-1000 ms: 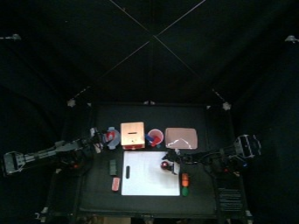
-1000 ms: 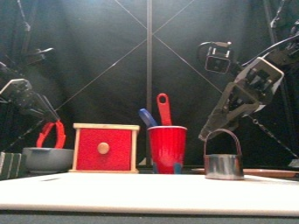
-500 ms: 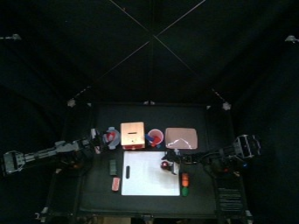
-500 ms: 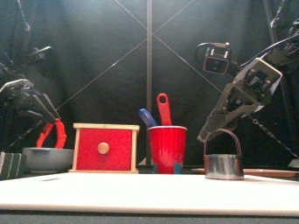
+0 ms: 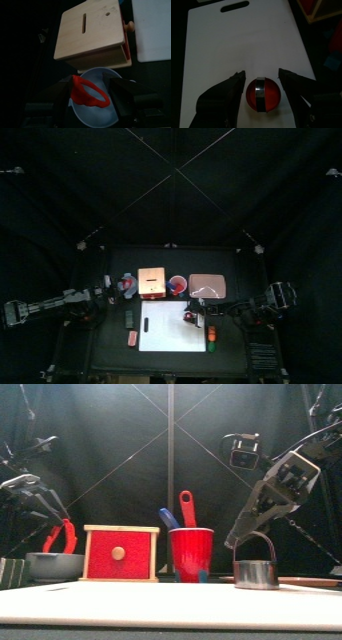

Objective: Get the cutter from the drawer then cut the dough then place the extra dough in the bowl
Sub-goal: Place the extra dough in the bowl

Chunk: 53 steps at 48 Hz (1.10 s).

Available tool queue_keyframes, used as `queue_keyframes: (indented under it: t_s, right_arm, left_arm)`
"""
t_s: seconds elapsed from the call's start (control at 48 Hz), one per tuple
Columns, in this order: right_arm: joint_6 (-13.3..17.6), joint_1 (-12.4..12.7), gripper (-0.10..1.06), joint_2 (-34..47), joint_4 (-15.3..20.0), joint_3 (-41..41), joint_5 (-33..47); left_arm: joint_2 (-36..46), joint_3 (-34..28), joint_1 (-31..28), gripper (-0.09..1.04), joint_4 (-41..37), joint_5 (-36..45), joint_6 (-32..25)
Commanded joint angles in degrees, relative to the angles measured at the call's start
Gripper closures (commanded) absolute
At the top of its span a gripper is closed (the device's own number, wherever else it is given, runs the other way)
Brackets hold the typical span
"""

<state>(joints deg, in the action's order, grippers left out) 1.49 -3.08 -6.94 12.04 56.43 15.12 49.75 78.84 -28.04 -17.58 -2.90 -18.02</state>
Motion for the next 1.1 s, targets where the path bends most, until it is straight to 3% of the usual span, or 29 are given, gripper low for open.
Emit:
queue_keyframes:
  t_s: [0.021, 0.583, 0.854, 1.104]
  right_arm:
    - [0.09, 0.09, 0.08, -0.88, 0.00, -0.97, 0.18]
    - [0.09, 0.26, 0.08, -0.88, -0.26, -1.32, 0.18]
    - [0.00, 0.26, 0.08, -1.05, -0.44, -1.76, 0.18]
    - [0.09, 0.26, 0.08, -1.05, -0.18, -1.76, 0.26]
  left_arm:
    - [-0.18, -0.70, 0.18, 0.08, -0.35, -0.18, 0.00]
    - [-0.09, -0.70, 0.35, 0.08, 0.09, -0.26, 0.26]
    - [-0.09, 0.00, 2.99, 0.08, 12.83, -0.44, -0.09]
    - [-0.09, 0.26, 3.43, 0.08, 13.54, -0.62, -0.18]
